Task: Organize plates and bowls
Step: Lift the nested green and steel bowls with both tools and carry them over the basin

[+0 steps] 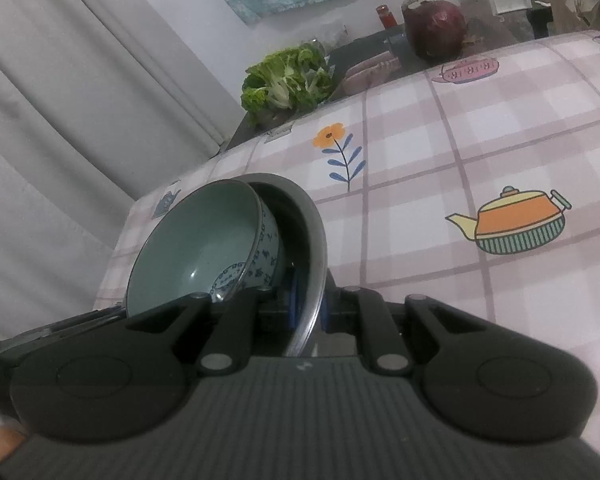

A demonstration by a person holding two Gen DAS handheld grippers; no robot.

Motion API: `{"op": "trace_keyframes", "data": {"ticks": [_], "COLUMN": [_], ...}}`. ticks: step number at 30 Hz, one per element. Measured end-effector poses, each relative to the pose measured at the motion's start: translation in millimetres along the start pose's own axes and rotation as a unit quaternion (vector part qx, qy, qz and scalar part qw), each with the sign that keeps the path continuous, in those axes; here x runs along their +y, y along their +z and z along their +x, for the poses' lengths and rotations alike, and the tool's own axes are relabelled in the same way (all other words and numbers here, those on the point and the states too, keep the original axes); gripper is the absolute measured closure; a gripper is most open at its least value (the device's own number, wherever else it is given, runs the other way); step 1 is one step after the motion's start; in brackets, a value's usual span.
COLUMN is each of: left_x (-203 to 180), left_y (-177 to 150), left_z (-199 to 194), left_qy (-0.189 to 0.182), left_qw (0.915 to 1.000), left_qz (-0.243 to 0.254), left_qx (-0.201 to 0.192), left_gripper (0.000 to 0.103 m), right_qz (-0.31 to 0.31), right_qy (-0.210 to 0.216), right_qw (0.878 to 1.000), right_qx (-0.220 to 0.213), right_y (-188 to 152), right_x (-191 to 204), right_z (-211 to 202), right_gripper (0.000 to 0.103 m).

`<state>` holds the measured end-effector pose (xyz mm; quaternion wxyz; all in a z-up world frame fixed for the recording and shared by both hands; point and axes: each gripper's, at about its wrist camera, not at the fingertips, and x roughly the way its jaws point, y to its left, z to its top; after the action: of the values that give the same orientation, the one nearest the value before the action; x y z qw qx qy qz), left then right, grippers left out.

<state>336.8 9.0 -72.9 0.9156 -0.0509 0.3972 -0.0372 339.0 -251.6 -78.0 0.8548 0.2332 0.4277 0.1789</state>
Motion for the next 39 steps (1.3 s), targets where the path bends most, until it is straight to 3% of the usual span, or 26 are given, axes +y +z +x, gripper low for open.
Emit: {"op": "trace_keyframes", "data": {"ticks": [24,39], "left_x": [-2.2,-7.8], "left_y": [3.1,-3.0], "left_z": [-34.8,-92.7], "left_qy": [-0.004,-0.009], "left_qw": [0.9997,0.9989], "left_qz": [-0.004,-0.004], "left_qx": [-0.024,-0.046], "left_gripper": [0.087,0.087], "right_qz": [-0.010,-0.011], "right_qy": [0.003,0.007], "right_qw": [1.000,1.000], "right_qx": [-0.015,-0.025], "right_y": [2.3,-11.3], "right_x": [18.8,45.3], "right_z": [-27.4,-77.5], "right_gripper": [0.093,0.093]}}
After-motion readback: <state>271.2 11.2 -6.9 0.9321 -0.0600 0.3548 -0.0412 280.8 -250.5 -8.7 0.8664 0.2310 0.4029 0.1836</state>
